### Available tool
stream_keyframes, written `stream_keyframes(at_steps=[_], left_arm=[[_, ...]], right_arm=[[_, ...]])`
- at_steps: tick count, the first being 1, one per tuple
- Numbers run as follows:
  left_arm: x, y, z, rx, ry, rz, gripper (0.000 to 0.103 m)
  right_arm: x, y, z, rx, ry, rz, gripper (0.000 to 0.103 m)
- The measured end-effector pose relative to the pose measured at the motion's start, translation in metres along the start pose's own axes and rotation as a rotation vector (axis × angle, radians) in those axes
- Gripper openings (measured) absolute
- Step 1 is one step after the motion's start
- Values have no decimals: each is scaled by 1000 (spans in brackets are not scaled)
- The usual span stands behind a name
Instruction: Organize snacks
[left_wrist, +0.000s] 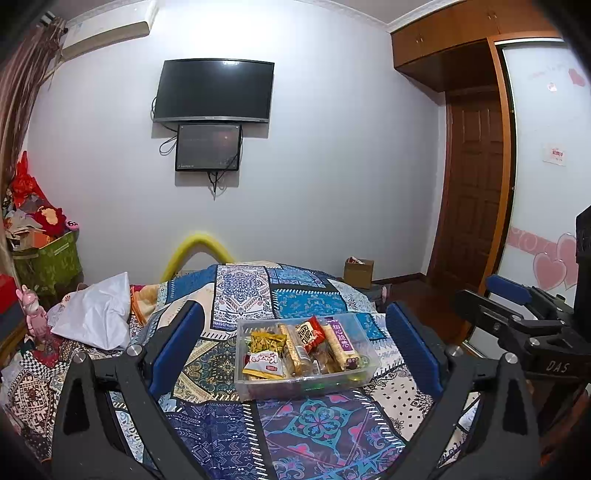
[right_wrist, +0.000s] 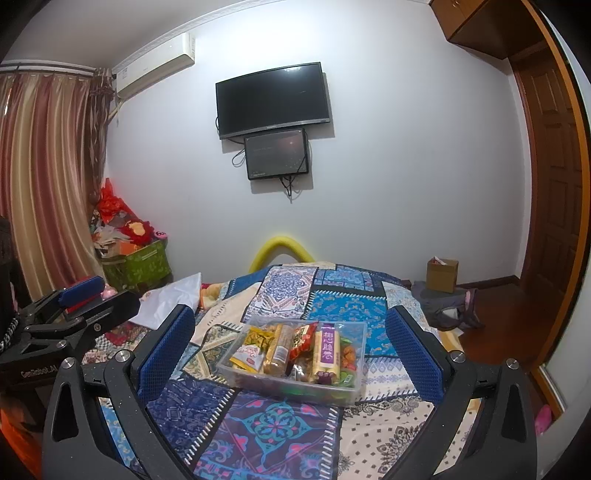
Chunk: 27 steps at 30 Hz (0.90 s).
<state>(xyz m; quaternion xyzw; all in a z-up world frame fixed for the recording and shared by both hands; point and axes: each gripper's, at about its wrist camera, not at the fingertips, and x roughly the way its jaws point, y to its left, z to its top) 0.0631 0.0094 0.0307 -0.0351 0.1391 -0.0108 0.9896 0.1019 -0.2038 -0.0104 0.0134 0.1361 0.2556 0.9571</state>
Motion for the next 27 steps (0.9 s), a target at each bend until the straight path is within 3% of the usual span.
stream_keyframes(at_steps=[27], left_arm=[[5, -4, -3, 3, 14, -18, 100]], right_arm=[[-2, 0, -1, -1, 3, -10, 103]])
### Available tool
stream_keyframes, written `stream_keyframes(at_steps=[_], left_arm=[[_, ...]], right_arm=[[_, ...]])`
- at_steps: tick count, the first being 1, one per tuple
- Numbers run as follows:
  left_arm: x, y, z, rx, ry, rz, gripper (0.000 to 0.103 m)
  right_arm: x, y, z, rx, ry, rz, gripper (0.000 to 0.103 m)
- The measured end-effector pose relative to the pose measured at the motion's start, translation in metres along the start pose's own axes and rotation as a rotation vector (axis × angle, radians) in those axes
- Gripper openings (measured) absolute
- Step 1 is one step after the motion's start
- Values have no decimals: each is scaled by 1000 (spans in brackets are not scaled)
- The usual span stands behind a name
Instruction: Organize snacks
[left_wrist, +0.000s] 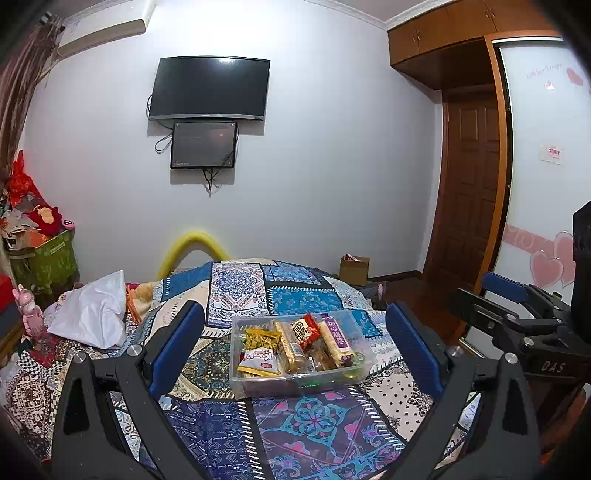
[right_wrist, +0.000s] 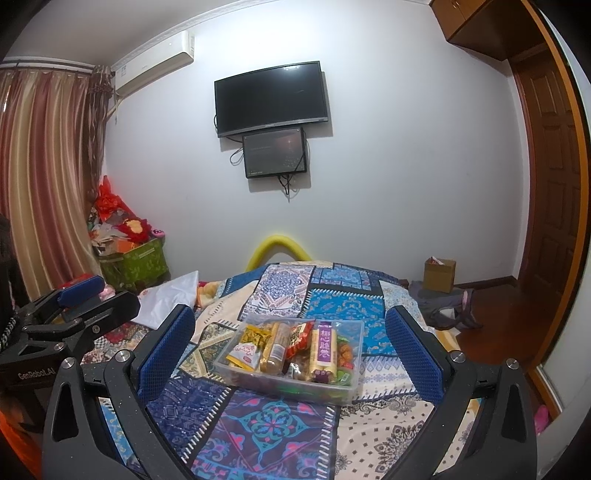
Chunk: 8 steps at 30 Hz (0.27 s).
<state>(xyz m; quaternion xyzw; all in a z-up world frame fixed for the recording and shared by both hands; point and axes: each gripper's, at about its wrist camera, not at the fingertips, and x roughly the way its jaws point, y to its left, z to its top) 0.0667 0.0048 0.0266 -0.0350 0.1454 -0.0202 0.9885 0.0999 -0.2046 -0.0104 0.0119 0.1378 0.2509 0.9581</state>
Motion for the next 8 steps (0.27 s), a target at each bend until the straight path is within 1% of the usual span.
stream_keyframes(at_steps=[8], left_arm=[[1, -2, -1, 0, 4, -13, 100]], right_arm=[[1, -1, -1, 0, 0, -1, 103]])
